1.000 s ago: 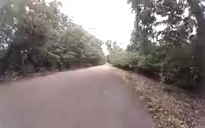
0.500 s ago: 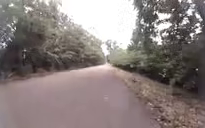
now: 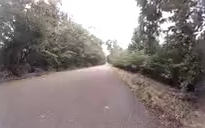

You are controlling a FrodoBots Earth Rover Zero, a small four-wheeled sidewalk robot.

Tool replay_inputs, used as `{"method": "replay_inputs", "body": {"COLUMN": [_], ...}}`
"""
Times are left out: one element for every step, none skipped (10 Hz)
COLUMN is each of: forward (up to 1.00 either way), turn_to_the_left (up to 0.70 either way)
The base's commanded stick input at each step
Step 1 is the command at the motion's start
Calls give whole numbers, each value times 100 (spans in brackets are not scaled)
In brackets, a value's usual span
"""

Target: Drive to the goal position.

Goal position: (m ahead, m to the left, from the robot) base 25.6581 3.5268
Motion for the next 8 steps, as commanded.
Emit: {"method": "replay_inputs", "body": {"forward": [70,70,70,70,70,70,70,70], "turn_to_the_left": [0,0,0,0,0,0,0,0]}}
